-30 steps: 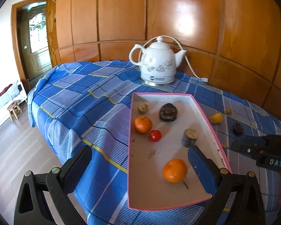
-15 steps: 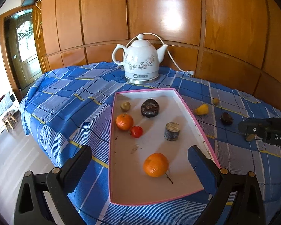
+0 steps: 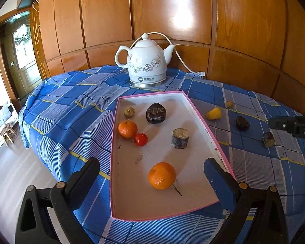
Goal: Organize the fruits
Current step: 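Reach the left tool to the yellow pepper chunk on the cloth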
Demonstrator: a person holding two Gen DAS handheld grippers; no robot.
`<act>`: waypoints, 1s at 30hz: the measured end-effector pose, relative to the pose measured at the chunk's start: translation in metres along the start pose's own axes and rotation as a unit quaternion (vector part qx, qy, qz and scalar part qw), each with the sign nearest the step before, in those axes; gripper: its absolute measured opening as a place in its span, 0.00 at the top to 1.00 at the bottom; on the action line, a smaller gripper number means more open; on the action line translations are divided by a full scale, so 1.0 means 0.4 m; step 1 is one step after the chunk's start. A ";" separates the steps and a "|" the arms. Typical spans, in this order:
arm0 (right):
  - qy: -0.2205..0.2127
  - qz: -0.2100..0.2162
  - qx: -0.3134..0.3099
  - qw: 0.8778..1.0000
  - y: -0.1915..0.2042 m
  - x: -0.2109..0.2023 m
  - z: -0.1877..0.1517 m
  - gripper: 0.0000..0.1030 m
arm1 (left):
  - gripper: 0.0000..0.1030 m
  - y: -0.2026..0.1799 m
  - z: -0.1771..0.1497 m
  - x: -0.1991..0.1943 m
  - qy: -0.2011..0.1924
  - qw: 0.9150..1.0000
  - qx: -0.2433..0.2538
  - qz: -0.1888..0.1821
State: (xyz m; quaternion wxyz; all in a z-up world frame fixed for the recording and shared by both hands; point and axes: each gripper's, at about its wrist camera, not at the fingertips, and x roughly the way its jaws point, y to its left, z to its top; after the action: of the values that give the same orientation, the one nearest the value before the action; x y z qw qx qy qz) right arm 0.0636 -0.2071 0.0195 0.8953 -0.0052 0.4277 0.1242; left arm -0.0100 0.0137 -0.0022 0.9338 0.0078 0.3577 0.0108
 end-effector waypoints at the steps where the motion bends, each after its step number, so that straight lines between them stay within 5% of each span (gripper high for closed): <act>1: -0.001 -0.005 0.001 1.000 -0.011 -0.003 0.001 0.64 | 0.00 -0.001 -0.001 0.001 0.001 1.000 0.001 -0.001; 16: -0.003 -0.085 0.063 0.994 -0.244 0.004 -0.001 0.64 | 0.02 -0.033 0.035 0.021 0.012 0.999 0.019 -0.034; 24: 0.005 -0.068 0.176 0.982 -0.364 0.014 -0.030 0.64 | 0.32 -0.138 0.122 0.076 0.035 0.989 0.085 -0.116; 30: 0.024 -0.085 0.150 0.985 -0.335 0.033 -0.028 0.64 | 0.42 -0.237 0.188 0.174 0.069 0.978 0.130 -0.144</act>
State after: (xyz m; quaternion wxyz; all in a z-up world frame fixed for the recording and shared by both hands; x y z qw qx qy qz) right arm 0.0933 -0.3354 -0.0110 0.8828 0.0901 0.4606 -0.0185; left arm 0.0934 -0.0798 0.0053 0.8897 0.0769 0.4166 -0.1704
